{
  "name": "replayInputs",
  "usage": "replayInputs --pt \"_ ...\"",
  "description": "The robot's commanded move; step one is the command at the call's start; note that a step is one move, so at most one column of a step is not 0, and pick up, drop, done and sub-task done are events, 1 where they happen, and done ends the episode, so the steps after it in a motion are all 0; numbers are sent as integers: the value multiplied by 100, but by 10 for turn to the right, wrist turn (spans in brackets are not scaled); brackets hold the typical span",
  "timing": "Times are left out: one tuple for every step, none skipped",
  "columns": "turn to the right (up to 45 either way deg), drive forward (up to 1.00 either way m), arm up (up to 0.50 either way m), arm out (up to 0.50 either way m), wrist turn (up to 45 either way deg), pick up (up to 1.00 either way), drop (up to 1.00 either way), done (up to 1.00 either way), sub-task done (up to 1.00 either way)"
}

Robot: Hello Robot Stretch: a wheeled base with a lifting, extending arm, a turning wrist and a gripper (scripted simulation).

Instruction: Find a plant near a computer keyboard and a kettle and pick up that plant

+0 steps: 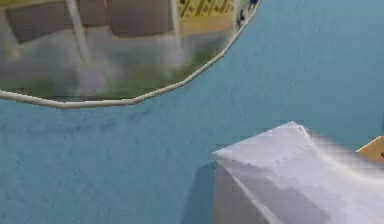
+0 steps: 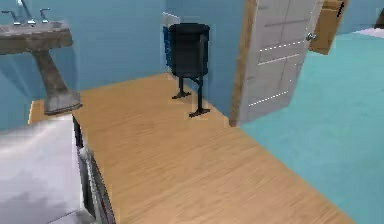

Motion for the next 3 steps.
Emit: replayInputs --pt "450 0 0 0 0 0 0 0 0" --pt "450 0 0 0 0 0 0 0 0" --pt "450 0 0 0 0 0 0 0 0"
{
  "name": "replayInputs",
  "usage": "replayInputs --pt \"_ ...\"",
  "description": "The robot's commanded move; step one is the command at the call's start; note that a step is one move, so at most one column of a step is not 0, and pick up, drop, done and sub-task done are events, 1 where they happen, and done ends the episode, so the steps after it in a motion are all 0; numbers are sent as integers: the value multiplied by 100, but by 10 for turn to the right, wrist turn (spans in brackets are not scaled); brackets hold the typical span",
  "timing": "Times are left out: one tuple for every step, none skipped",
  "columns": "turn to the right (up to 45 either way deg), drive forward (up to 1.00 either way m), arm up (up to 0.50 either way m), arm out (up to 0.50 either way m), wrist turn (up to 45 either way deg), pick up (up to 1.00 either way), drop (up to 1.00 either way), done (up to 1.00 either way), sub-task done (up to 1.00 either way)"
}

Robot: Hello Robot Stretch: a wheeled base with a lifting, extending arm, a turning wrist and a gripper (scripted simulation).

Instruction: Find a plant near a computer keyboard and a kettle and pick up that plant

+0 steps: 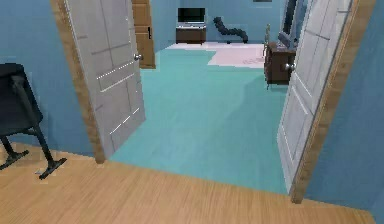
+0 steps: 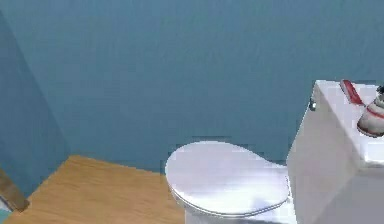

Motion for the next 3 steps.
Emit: replayInputs --pt "0 45 0 0 0 0 0 0 0" --pt "120 0 0 0 0 0 0 0 0" --pt "0 100 0 0 0 0 0 0 0"
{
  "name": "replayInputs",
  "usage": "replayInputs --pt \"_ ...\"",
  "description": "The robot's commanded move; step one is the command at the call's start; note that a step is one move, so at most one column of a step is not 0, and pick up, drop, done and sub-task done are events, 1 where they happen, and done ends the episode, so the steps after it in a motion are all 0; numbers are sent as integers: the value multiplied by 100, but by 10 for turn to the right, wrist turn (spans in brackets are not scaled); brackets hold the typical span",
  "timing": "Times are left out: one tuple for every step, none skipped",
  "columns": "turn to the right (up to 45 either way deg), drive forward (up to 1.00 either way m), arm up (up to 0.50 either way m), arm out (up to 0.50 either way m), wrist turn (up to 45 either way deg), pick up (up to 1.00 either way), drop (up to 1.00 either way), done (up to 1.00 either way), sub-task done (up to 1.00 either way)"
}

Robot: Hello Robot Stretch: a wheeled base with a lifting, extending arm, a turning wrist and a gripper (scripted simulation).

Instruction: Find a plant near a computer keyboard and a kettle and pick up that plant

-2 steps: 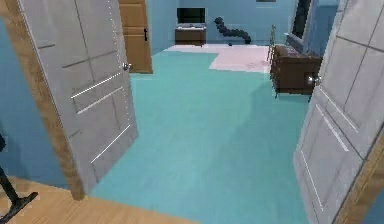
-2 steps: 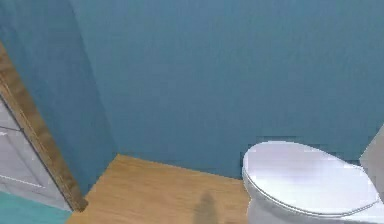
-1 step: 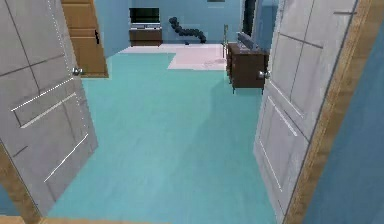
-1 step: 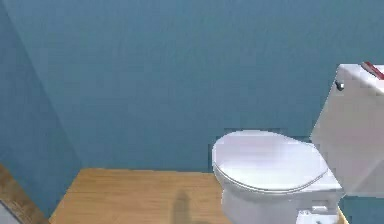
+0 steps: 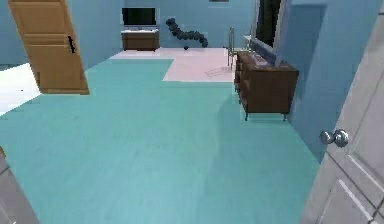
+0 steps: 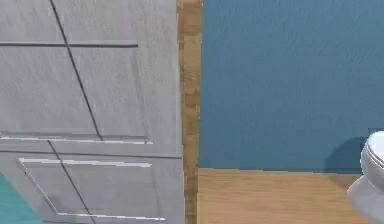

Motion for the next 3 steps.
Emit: replayInputs --pt "30 0 0 0 0 0 0 0 0" --pt "0 100 0 0 0 0 0 0 0" --pt "0 100 0 0 0 0 0 0 0"
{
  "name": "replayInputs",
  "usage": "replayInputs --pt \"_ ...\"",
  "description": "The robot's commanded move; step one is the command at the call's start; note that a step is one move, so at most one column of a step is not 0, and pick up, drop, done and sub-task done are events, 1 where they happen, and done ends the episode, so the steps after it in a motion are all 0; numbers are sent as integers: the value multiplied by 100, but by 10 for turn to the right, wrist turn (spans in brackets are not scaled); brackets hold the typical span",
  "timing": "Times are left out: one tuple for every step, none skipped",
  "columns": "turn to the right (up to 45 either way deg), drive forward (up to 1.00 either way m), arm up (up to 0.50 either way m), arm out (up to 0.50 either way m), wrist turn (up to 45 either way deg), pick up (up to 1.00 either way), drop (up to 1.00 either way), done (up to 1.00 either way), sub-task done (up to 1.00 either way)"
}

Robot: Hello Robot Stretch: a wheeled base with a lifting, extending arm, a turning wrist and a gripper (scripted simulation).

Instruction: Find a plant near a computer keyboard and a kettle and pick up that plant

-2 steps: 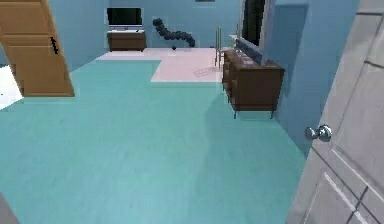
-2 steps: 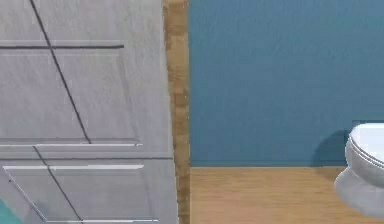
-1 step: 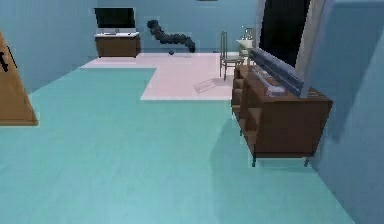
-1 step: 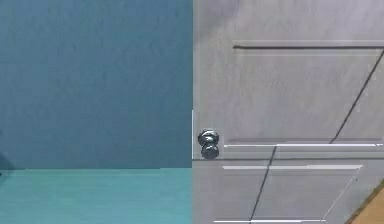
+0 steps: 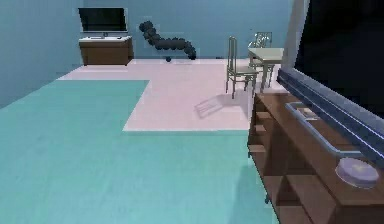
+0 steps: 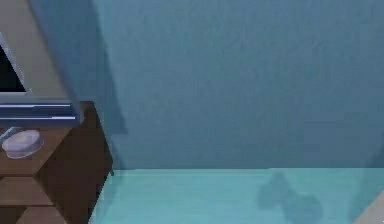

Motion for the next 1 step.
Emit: replayInputs --pt "0 100 0 0 0 0 0 0 0"
